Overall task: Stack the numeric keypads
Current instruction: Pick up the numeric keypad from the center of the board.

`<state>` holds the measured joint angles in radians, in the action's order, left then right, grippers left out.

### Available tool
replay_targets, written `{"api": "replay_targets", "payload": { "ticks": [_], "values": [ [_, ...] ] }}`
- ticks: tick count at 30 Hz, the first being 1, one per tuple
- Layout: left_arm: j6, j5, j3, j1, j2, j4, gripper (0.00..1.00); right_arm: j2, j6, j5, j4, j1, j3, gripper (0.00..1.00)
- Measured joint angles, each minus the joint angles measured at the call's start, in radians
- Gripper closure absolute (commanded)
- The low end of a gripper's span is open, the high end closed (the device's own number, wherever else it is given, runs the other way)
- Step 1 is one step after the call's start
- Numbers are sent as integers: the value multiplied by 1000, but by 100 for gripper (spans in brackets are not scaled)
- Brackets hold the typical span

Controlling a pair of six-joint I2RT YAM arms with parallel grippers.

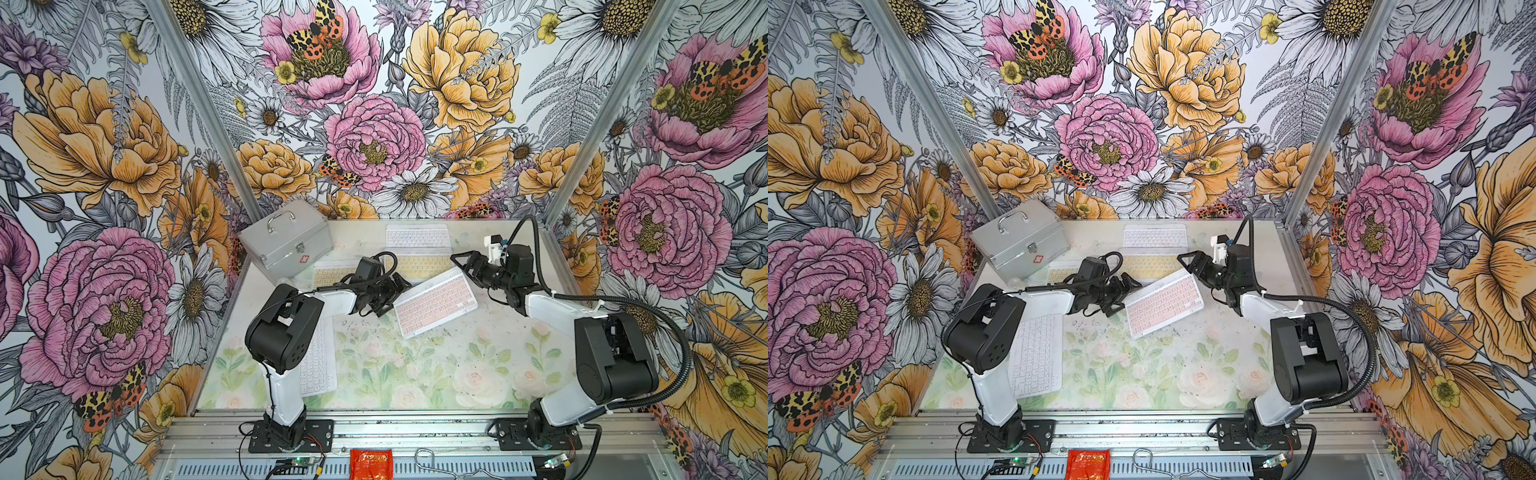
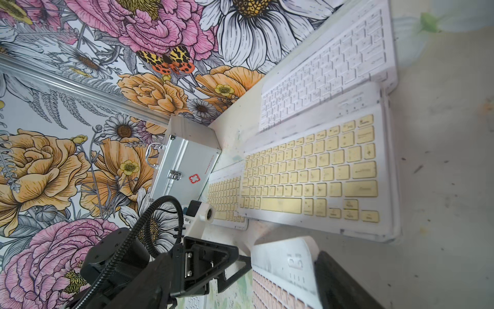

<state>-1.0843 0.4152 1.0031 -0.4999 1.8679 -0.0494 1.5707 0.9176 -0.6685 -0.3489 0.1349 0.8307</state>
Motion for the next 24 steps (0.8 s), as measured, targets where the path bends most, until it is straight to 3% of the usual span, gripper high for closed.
{"api": "replay_targets", "payload": {
  "ticks": [13, 24],
  "values": [
    [-96, -39, -39, -37, 0, -110, 1, 42, 247, 77, -311, 52, -3, 18],
    [-123, -29, -50, -79, 0, -201, 1, 42, 343, 107, -282, 95, -60, 20]
  ]
}}
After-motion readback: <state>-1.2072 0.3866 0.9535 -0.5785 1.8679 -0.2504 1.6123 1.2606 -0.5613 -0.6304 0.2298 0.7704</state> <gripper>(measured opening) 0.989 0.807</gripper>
